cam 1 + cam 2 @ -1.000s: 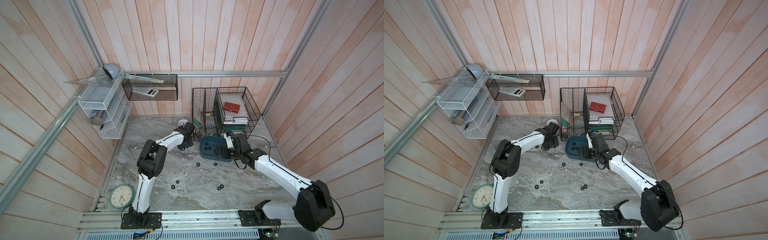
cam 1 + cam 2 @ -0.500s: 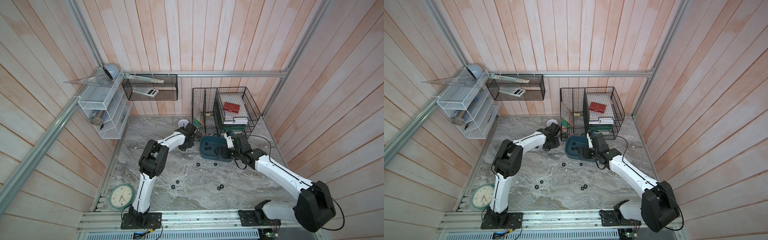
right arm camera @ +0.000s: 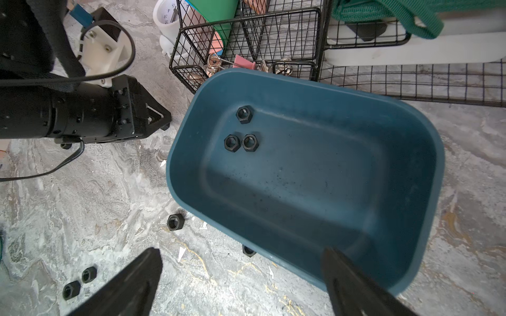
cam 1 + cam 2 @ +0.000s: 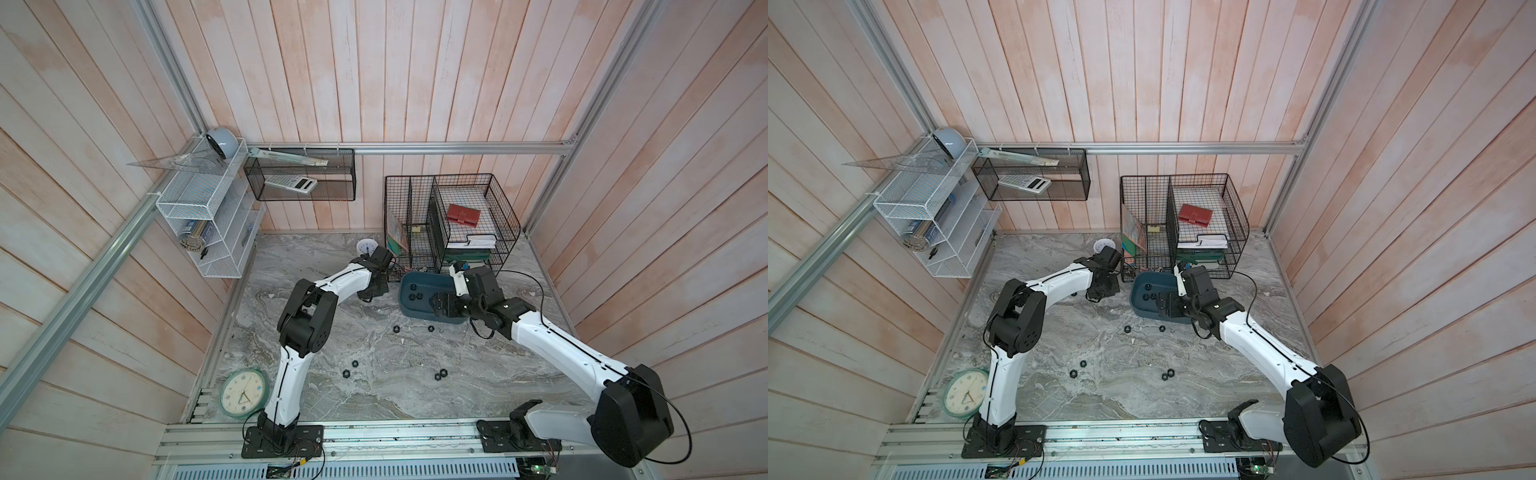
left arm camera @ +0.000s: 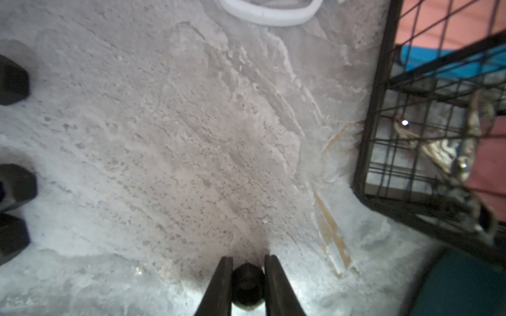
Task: Put the nuts on the desktop into the storage box
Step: Pick up the nut from the center of the board, then place the nut in the storage box.
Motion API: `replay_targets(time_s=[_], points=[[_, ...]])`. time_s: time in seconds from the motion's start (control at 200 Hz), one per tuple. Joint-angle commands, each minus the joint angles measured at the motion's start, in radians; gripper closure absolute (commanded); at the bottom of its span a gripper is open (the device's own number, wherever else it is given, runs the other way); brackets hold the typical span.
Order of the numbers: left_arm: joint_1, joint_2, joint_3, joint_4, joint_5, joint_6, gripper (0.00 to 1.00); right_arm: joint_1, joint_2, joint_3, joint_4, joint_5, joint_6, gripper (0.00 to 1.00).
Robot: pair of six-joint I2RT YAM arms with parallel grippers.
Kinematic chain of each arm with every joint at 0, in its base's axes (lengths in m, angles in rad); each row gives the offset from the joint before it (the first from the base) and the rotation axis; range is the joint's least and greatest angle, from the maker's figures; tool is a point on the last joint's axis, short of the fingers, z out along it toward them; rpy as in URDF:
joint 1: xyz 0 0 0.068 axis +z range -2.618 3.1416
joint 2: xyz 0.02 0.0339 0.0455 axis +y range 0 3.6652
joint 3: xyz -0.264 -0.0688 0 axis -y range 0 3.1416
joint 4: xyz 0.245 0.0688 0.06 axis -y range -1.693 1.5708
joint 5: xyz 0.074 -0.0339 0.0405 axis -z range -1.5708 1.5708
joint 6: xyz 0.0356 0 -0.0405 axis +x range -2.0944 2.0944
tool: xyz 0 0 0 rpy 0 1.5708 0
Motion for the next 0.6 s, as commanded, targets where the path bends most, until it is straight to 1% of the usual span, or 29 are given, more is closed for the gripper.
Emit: replay_targets(time_s=[0.0,0.27,0.595], points=[[-0.014,-0.041,0.0,-0.019,-0.021,0.019,0.8,0.005,-0.029,-0.011,-0.02,0.024,-0.005,0.02],[-0.056,-0.101,0.05,-0.047,-0.05,0.058,0.8,0.005,-0.074,-0.037,-0.033,0.058,0.009,0.02],[-0.149,-0.079,0.172,-0.044,-0.055,0.138,0.79,0.005,-0.187,-0.093,-0.081,0.102,0.026,0.02]])
